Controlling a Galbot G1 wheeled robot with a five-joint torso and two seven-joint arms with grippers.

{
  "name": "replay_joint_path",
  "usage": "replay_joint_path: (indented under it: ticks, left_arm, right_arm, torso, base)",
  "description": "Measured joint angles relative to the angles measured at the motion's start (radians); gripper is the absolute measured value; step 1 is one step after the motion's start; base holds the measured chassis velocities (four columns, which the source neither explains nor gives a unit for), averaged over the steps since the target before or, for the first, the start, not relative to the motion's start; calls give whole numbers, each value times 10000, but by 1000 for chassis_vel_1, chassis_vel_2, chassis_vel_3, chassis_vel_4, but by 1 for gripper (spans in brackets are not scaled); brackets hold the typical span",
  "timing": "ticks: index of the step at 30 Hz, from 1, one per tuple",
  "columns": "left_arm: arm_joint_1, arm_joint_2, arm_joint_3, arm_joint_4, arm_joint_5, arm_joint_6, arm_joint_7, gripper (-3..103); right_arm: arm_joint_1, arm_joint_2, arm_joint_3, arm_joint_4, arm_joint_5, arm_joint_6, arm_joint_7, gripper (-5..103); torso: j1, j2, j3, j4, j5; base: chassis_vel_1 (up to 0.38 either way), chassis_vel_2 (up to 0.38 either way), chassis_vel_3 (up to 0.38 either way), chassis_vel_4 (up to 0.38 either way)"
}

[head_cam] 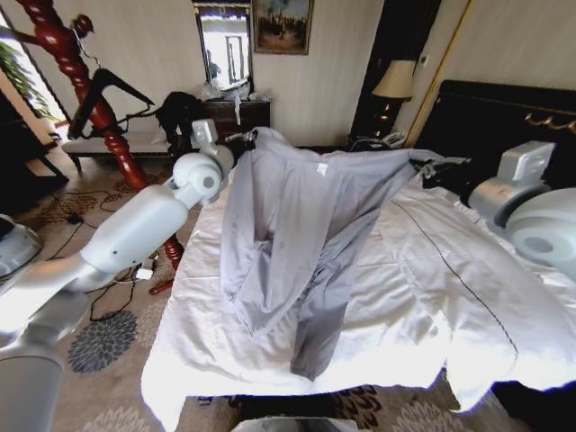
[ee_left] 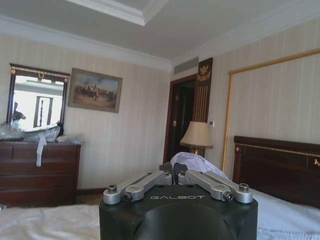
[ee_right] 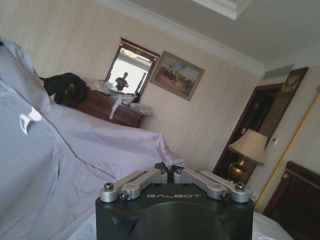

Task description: Pick up the clothes from the bed and hang them on the clothes hanger.

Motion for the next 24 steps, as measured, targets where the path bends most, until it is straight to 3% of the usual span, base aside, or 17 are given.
replay_joint_path:
  ticks: [5,14,24]
  left_arm:
    - [-716,-399,310,622,-21,188,-53,0]
    - [-672,-560,392,959,-59,307,-45,0]
    - [-151,-250,221,4,-90,336,-501,0]
  right_arm:
    - [-45,-428,10,-1016,-177,543,-343,1]
    - [-219,-521,-37,-2063,-314,1207,-800,1]
    - [-167,-100,-53,-193,-228,952,-697,0]
  torso:
    - [0,-1,0,-6,4]
    - [0,-1,1,-4,-1]
    - [-2,0,-1,1,-6]
  base:
    - [0,0,0,0]
    - [0,0,0,0]
    - [0,0,0,0]
